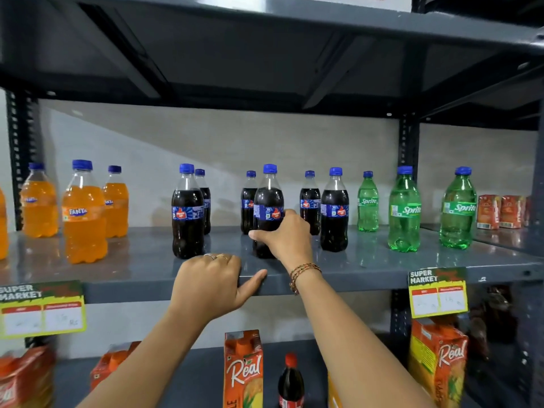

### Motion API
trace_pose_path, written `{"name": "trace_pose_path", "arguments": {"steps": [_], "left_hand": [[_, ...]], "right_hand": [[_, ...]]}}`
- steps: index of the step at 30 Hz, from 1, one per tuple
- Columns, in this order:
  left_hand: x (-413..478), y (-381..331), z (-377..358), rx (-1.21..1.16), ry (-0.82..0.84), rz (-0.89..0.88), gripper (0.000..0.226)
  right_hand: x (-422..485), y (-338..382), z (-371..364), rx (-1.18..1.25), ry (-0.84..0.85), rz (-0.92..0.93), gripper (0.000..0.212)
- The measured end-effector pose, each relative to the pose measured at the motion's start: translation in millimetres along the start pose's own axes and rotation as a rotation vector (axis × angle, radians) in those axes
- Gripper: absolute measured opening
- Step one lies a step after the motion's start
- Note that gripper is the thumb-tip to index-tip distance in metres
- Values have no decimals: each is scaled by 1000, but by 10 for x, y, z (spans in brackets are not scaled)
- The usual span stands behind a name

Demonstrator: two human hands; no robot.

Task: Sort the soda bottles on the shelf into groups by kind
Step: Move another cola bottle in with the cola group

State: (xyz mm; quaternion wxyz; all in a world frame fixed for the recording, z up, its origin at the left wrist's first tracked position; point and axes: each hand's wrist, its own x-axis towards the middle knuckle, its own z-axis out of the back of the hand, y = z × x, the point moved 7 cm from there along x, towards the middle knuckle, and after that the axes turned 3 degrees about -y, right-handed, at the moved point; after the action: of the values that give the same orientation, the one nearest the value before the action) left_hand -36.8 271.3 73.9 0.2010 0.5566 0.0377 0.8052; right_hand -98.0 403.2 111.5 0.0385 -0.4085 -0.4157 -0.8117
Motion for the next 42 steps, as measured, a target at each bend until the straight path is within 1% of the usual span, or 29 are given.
{"name": "trace_pose_path", "arguments": {"steps": [4,10,17,25,28,30,31,34,36,37,39,42], "left_hand": [[-37,16,-13,2,5,-25,61],[-42,3,-23,-8,-31,-46,65],[-54,9,-29,-8,-16,-52,62],[-76,44,-31,-33,46,-22,45],[-71,48,-21,-33,61,-14,44],[-67,51,12,-66,84,5,45],[-45,43,44,-103,76,32,47],[-72,284,178,-282,23,252,48],[-115,567,253,-417,-25,403,48],[-152,730,315,-469,-63,456,47],[-247,1145,461,-526,-155,535,40],[-405,1769,634,-502,-240,609,31]], "right_hand": [[31,-15,-57,-40,9,-13,59],[30,-3,-113,-56,16,0,58],[31,-12,-129,-56,8,-1,59],[34,-26,-133,-66,-1,-11,60],[18,-24,-134,-81,9,-3,65],[-20,2,-76,-55,-32,5,69],[-31,18,-8,-47,-78,21,69],[-179,208,111,-49,-262,150,63],[-377,445,110,23,-379,299,49],[-496,592,64,65,-408,378,40],[-736,920,-165,151,-402,506,28],[-959,1371,-624,281,-280,558,20]]}}
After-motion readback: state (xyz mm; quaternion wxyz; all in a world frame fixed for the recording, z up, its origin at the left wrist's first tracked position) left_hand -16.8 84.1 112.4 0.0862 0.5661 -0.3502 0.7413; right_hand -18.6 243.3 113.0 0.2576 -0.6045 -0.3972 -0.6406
